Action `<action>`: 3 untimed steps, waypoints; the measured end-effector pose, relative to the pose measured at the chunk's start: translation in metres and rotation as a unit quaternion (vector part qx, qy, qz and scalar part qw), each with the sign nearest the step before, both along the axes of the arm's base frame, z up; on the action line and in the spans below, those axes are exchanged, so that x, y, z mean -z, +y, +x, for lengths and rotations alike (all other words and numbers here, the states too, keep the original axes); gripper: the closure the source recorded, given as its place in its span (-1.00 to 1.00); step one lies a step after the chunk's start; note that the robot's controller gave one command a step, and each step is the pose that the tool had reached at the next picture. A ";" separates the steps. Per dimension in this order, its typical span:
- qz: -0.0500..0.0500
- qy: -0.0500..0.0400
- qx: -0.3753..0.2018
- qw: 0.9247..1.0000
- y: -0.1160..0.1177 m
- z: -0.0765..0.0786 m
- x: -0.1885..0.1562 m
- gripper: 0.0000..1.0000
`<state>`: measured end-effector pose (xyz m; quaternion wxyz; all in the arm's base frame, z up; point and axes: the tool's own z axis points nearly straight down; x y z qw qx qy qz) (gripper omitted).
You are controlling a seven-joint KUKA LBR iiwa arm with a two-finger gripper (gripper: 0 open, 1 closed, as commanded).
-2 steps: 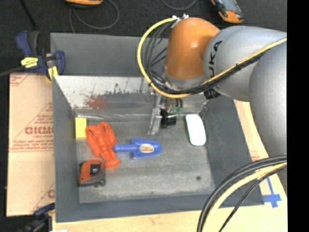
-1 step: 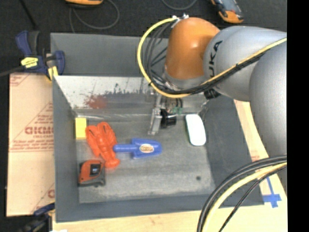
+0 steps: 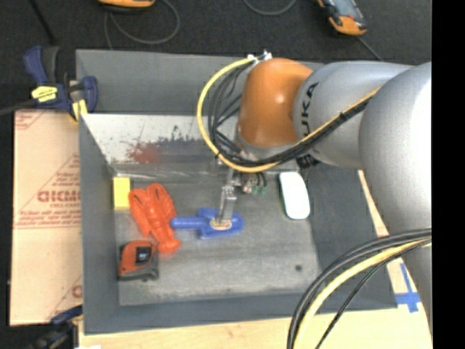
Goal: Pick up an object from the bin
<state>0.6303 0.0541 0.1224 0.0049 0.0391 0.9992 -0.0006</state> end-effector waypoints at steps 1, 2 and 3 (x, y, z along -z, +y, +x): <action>0.002 0.003 0.010 1.000 -0.002 -0.026 0.049 -1.00; 0.000 0.002 -0.017 1.000 -0.007 -0.034 0.051 1.00; 0.000 0.002 -0.017 1.000 -0.007 -0.034 0.052 1.00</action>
Offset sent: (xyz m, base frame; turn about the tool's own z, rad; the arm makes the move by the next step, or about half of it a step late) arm -0.0351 -0.0058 -0.0524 -0.0364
